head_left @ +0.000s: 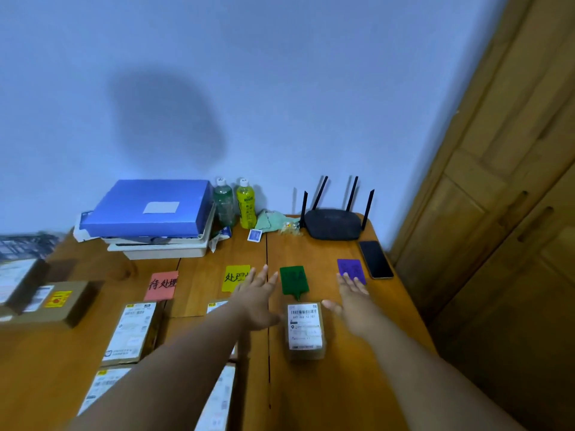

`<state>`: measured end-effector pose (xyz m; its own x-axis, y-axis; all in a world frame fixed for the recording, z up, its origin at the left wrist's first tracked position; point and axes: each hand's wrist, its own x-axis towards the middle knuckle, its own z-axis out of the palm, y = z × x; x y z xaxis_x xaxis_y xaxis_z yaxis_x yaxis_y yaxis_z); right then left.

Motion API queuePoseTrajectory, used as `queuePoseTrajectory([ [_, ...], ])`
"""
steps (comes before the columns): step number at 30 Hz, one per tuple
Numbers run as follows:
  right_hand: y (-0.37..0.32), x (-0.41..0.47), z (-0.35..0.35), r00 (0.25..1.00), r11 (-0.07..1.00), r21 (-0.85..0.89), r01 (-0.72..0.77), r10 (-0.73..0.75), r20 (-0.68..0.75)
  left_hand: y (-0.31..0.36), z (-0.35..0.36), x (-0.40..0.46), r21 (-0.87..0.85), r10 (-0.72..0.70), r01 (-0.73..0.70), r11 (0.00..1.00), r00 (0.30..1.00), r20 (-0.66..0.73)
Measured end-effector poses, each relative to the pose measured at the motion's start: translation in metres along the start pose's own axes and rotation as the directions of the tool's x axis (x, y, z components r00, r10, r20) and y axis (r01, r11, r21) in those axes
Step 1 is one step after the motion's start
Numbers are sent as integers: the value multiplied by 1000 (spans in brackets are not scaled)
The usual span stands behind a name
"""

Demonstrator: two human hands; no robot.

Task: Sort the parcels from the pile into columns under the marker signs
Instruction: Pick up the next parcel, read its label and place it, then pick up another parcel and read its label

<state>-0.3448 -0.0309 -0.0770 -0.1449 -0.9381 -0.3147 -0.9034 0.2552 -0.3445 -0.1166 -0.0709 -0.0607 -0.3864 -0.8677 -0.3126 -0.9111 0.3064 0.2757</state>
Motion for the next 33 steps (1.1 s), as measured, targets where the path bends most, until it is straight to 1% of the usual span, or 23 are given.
queuePoseTrajectory([
  [2, -17, 1, -32, 994, 995, -81, 48, -56, -89, -6, -35, -8, 34, -14, 18, 999, 995, -102],
  [4, -42, -5, -65, 982, 985, -139, 104, -124, -140, -12, -74, -24, 44, -38, 49, 998, 976, -217],
  [7, -85, -15, -110, 956, 961, -214, 174, -217, -196, -23, -131, -54, -35, -97, 90, 995, 938, -332],
  [10, -132, -33, -142, 929, 935, -279, 217, -286, -235, -41, -177, -89, -59, -155, 143, 988, 912, -380],
  [13, -170, -52, -151, 924, 916, -333, 223, -307, -227, -70, -196, -122, -55, -211, 206, 977, 900, -382],
  [15, -178, -53, -151, 935, 918, -336, 209, -289, -207, -85, -197, -128, -57, -239, 235, 970, 899, -367],
  [16, -187, -55, -148, 934, 919, -336, 208, -288, -210, -98, -199, -136, -66, -262, 257, 964, 888, -378],
  [19, -226, -60, -137, 930, 920, -324, 221, -299, -215, -144, -208, -162, -103, -334, 320, 942, 857, -392],
  [22, -267, -60, -118, 933, 927, -296, 229, -296, -205, -195, -212, -182, -127, -373, 353, 927, 838, -397],
  [25, -314, -58, -91, 938, 939, -261, 223, -279, -205, -253, -215, -199, -154, -400, 370, 916, 822, -404],
  [28, -371, -58, -64, 945, 946, -224, 233, -274, -177, -316, -225, -214, -145, -417, 393, 908, 819, -393],
  [33, -465, -50, -20, 940, 936, -265, 230, -285, -190, -414, -254, -243, -131, -413, 393, 910, 828, -379],
])
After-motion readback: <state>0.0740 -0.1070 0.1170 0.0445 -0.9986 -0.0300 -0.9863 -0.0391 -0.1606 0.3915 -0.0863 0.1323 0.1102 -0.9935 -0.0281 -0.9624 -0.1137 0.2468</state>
